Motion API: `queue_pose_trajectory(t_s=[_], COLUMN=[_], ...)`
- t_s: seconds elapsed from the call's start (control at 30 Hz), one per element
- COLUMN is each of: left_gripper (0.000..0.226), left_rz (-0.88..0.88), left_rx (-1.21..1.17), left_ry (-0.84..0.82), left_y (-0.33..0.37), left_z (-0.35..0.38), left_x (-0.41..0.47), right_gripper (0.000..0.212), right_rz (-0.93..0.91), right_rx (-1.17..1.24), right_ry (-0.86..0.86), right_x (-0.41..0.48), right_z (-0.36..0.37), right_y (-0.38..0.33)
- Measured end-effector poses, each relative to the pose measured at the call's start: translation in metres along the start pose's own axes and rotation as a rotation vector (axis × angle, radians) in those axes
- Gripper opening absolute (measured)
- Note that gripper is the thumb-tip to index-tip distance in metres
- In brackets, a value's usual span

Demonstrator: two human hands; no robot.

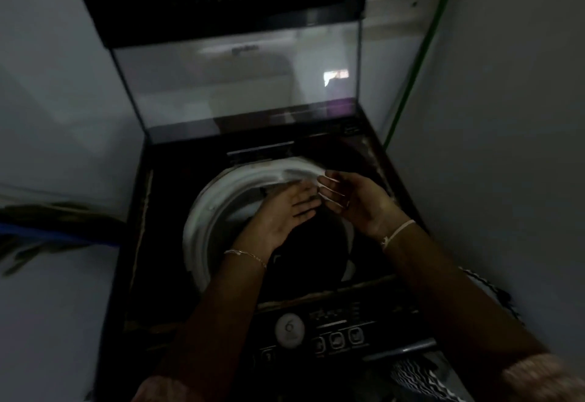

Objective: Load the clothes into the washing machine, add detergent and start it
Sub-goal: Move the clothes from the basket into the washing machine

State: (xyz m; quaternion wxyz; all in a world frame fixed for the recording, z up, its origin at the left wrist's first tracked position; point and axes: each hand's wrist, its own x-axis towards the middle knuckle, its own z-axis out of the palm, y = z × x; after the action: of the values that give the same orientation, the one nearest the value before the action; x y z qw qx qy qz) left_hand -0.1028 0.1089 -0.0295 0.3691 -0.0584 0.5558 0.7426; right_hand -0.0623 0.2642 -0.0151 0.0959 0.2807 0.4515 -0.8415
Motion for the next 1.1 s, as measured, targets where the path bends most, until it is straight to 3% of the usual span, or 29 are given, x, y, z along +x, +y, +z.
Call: queue_pose_trajectory(t_s=[0.27, 0.53, 0.77, 0.93, 1.1], left_gripper=[0.024, 0.029, 0.023, 0.04, 0.043], left_rz=[-0.025, -0.253, -0.437, -0.492, -0.518], left_rx=[0.076, 0.198, 0.282, 0.308, 0.297], left_ry=[-0.249, -0.301, -0.19, -0.067, 0.022], left_y=[-0.035, -0.147, -0.222, -0.259, -0.305], left_z=[0.181, 0.301, 0.321, 0.309, 0.286], left_x=[0.0, 0.009, 0.022, 0.045, 0.074], right_gripper=[0.028, 0.023, 0.026, 0.029, 0.029], right_rz=[-0.181, -0.091, 0.042, 0.185, 0.307], right_rx=[0.171, 0.296, 0.35, 0.344, 0.29], right_ry=[0.143, 0.385, 0.521, 0.597, 0.645], right_x=[-0.105, -0.167, -0.178, -0.168, -0.13], right_z=[-0.145, -0.309, -0.398, -0.432, -0.461], right_y=[-0.056, -0.025, 0.028, 0.069, 0.115])
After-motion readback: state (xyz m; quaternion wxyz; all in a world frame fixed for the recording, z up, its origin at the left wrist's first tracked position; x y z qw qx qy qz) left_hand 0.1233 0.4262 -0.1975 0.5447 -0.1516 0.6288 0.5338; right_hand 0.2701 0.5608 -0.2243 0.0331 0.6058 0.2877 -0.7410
